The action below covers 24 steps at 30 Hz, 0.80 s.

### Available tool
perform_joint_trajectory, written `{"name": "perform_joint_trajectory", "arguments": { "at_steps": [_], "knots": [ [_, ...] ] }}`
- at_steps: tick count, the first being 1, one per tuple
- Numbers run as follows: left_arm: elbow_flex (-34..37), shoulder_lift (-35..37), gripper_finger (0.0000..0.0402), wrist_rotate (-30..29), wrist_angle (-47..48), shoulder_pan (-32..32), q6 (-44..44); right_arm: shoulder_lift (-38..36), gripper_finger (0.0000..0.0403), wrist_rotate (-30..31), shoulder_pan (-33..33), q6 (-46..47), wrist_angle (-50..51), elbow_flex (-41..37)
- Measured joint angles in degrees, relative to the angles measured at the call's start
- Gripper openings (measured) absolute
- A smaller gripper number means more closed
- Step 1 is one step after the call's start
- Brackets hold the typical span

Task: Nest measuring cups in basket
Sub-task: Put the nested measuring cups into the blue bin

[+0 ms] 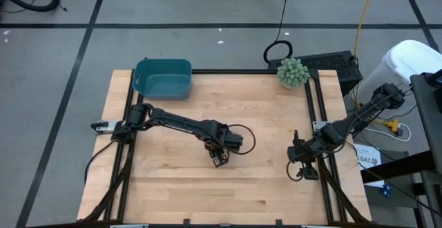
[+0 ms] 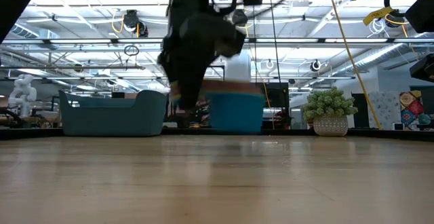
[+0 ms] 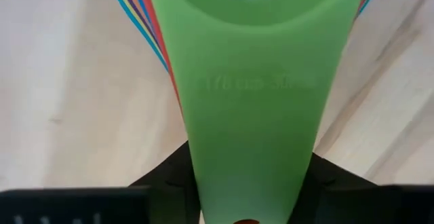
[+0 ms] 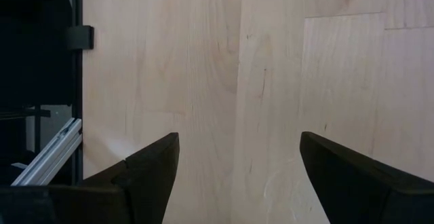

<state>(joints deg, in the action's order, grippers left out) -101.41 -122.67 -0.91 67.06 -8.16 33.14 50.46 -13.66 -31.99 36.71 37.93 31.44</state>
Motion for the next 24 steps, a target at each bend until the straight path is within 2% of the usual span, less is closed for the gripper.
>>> {"name": "perform_joint_trajectory", "arguments": {
  "at_steps": [6,10,15,17,24],
  "knots": [
    [-10.6,0.0,0.0137,-6.2,10.7,0.5,-4.4,0.0,0.0299,0.0,0.0,0.1,0.0,0.0],
    [-14.3,0.0,0.0137,-10.8,22.9,1.5,-5.6,0.0,0.0299,0.0,0.0,0.4,0.0,0.0],
    [-11.3,6.4,0.0137,-13.4,21.9,4.5,-8.0,0.0,0.0299,0.0,-0.3,1.3,0.1,0.0],
    [-9.8,10.0,0.0137,-14.7,23.6,5.8,-7.4,0.0,0.0299,0.1,-1.2,1.8,0.1,0.0],
    [-2.8,24.2,0.0137,-17.2,20.0,9.2,-6.4,0.0,0.0299,0.3,-3.7,4.3,0.0,0.0]
  ]
}}
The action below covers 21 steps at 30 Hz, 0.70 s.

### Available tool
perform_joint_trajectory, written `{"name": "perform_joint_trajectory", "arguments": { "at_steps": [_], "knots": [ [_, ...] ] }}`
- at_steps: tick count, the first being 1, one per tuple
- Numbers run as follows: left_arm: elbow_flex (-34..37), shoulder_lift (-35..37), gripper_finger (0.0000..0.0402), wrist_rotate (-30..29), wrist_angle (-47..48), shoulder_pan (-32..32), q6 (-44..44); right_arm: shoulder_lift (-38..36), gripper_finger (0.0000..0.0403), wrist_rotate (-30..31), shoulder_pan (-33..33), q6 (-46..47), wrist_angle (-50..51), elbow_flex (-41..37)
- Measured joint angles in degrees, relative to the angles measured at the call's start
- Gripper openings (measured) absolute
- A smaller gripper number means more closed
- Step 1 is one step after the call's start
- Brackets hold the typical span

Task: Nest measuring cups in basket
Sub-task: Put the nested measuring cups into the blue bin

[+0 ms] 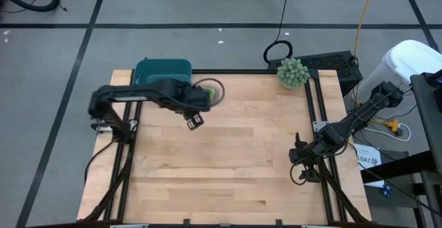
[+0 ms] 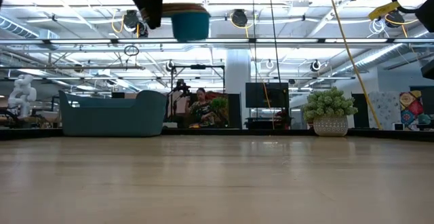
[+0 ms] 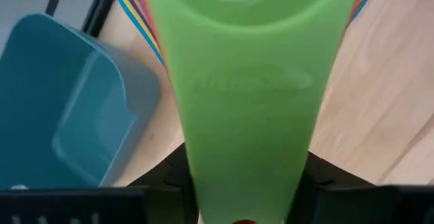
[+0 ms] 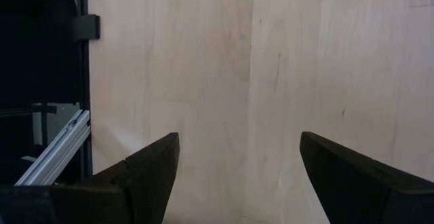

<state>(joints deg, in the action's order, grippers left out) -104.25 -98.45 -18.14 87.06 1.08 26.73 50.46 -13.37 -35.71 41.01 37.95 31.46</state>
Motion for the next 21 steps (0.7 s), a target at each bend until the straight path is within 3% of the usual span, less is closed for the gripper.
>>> {"name": "perform_joint_trajectory", "arguments": {
  "at_steps": [10,21],
  "knots": [
    [14.2,10.3,0.0137,-0.2,-0.8,3.5,-1.5,0.0,0.0299,1.3,0.0,0.4,-0.5,0.0],
    [21.2,21.1,0.0137,1.9,-5.9,16.0,-13.7,0.0,0.0299,1.3,0.0,2.3,-1.3,0.0]
  ]
}}
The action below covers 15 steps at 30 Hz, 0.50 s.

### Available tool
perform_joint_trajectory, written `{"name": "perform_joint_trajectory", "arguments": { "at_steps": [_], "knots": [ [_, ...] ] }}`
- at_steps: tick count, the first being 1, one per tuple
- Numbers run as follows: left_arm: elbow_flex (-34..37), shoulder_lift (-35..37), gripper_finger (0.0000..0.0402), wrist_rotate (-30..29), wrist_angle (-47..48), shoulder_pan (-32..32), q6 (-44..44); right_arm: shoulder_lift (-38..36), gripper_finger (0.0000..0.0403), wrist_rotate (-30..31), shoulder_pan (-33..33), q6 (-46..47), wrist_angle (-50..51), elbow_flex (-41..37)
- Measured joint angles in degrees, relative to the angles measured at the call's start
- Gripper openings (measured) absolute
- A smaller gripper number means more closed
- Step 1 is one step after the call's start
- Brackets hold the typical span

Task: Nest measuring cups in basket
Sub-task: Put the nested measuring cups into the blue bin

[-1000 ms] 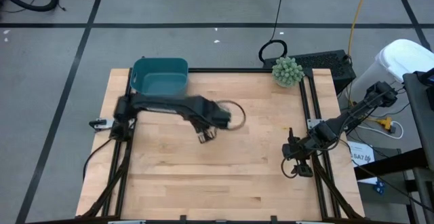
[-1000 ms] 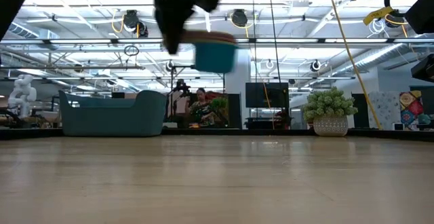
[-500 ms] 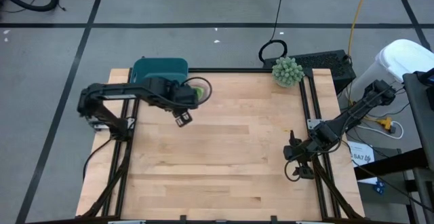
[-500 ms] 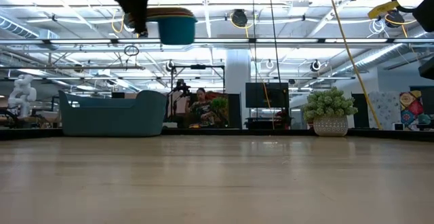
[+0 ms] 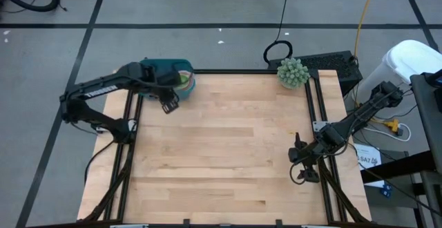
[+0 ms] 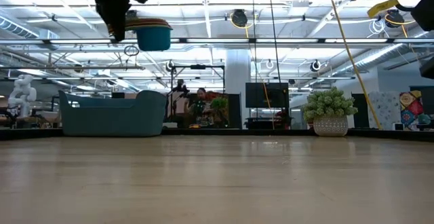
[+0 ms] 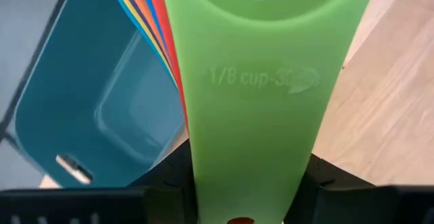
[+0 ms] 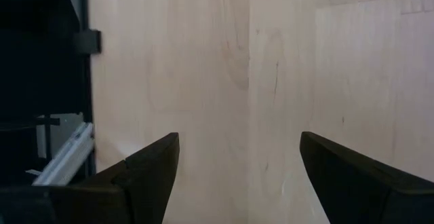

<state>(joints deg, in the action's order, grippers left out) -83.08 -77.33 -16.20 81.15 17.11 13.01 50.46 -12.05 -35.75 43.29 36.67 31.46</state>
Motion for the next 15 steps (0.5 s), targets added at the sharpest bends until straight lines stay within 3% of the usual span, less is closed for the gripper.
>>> {"name": "perform_joint_trajectory", "arguments": {
  "at_steps": [7,15],
  "knots": [
    [3.1,0.8,0.0137,10.2,-1.8,9.3,-18.4,0.0,0.0299,0.1,0.0,1.2,-2.8,0.0],
    [5.1,0.7,0.0137,11.0,-2.3,20.7,-26.7,0.0,0.0299,0.1,-0.5,3.2,-2.7,0.0]
  ]
}}
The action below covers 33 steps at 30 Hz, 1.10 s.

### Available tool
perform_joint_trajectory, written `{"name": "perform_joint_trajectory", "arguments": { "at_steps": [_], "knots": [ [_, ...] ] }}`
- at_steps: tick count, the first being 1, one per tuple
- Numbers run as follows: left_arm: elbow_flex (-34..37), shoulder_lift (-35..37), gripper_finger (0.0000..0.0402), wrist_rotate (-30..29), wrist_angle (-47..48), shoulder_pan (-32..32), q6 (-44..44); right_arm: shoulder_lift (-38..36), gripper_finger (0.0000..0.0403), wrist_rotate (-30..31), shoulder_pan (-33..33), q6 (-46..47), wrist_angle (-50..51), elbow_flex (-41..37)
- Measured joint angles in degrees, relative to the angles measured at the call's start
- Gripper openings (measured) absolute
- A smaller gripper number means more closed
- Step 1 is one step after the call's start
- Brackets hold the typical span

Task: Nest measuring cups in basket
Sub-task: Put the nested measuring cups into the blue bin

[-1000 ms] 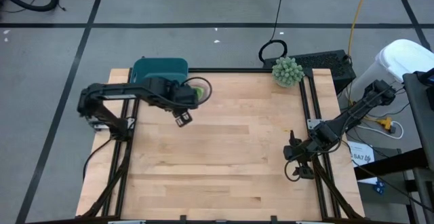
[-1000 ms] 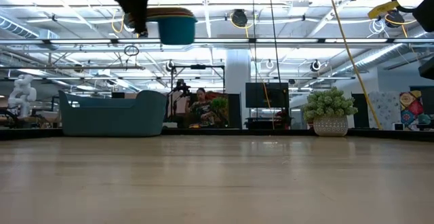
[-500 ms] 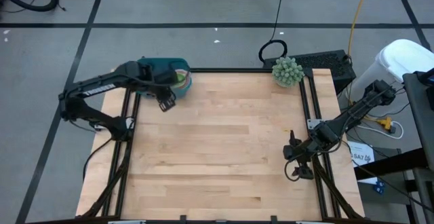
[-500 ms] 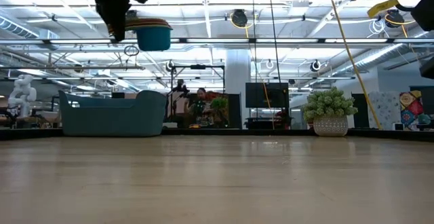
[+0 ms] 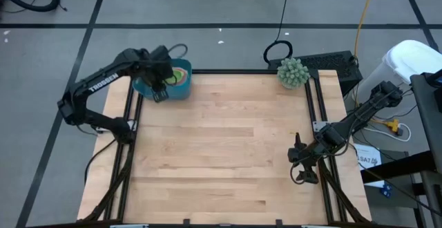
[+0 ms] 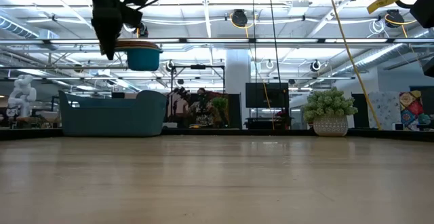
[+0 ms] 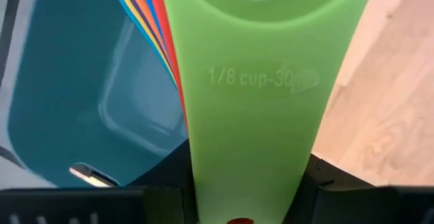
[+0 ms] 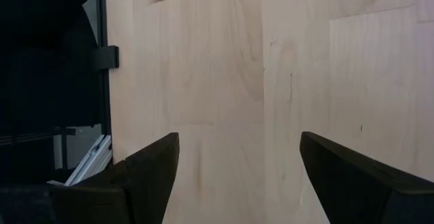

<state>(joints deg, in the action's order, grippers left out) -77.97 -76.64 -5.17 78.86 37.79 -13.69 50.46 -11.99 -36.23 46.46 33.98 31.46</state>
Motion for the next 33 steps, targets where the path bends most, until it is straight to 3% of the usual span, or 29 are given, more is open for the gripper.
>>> {"name": "perform_joint_trajectory", "arguments": {
  "at_steps": [12,18,24,33],
  "knots": [
    [0.4,0.0,0.0137,7.2,-1.9,15.8,-13.2,0.0,0.0299,0.2,0.0,2.4,-3.2,0.0],
    [7.4,0.0,0.0137,7.7,-4.3,18.9,-20.3,0.0,0.0299,0.2,0.0,3.3,-3.2,0.0],
    [14.8,-0.1,0.0137,7.7,-11.1,20.5,-21.8,0.0,0.0299,0.2,0.0,4.2,-4.6,0.0],
    [16.3,-0.6,0.0137,6.1,-16.7,24.9,-25.7,0.0,0.0299,0.9,0.0,7.0,-6.9,0.0]
  ]
}}
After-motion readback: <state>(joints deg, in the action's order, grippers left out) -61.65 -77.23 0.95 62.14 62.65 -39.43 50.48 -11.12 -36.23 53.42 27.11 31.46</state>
